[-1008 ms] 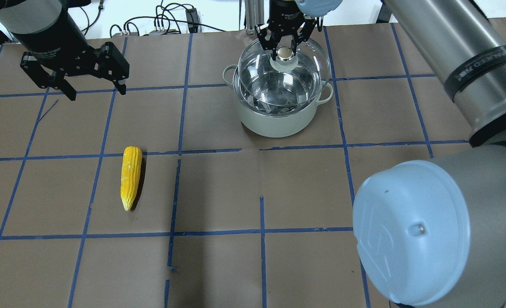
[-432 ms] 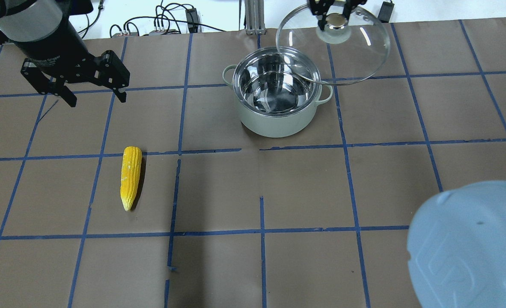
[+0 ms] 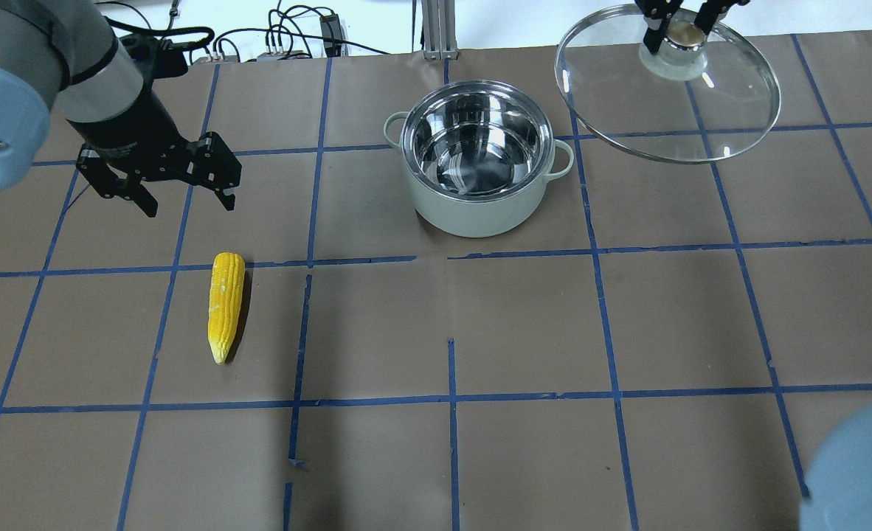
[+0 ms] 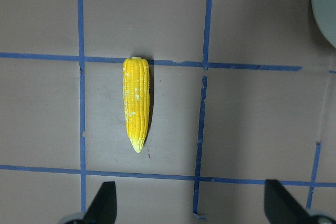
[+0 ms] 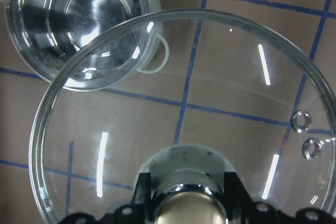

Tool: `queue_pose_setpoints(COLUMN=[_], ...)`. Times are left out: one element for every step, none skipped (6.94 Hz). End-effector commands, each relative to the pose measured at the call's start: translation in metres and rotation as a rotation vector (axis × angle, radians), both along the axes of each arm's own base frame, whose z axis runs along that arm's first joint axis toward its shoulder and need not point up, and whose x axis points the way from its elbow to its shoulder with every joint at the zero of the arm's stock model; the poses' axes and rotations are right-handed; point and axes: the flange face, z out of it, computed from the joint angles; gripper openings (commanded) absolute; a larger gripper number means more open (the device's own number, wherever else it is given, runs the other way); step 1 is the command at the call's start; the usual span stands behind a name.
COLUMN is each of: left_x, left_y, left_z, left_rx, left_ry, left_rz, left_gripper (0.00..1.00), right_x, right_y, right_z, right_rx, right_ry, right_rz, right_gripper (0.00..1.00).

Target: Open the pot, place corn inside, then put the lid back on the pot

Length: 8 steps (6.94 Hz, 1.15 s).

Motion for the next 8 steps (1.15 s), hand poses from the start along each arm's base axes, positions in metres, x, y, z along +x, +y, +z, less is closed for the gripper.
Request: queue_pose_setpoints(left_x=[0.03,0.05,0.064,0.063,0.064,0.065,0.066,0.067], left_y=[-0.012,-0.008,-0.003,0.003,0.0,-0.003,-0.004,-0.005], left_z=[-0.091,-0.133,-0.171,-0.204,-0.221,-0.237,-0.242,-0.248], left_rx=[0.01,-0.006,-0.035,-0.014,-0.013,-0.003,0.004,0.006], left_ry=[0.007,0.01,0.006,0.013,0.013,0.016,0.018,0.014], left_rz=[-0.045,-0.042,-0.068,-0.065,-0.074,-0.072,-0.066,-0.073], left_gripper=[1.0,1.0,1.0,1.0,1.0,1.0,1.0,0.87], right_x=[0.005,0.005,-0.003,-0.007,-0.007,-0.003,0.012,0.022], right_y=[0.092,0.105,0.099,0.097,0.098,0.1,0.1,0.099], right_z=[-0.039,-0.047,-0.046,-0.043,-0.039,-0.033,-0.021,-0.018], right_rx=[-0.066,-0.135,-0.148,-0.153,-0.159,-0.166,-0.184,-0.136], right_ry=[-0.013,0.005,0.077,0.115,0.115,0.101,0.099,0.1], right_rz=[-0.009,-0.016,-0.013,-0.014,-0.018,-0.015,0.013,0.037], right_gripper=[0.09,0.09,0.09,0.09,0.09,0.09,0.11,0.12])
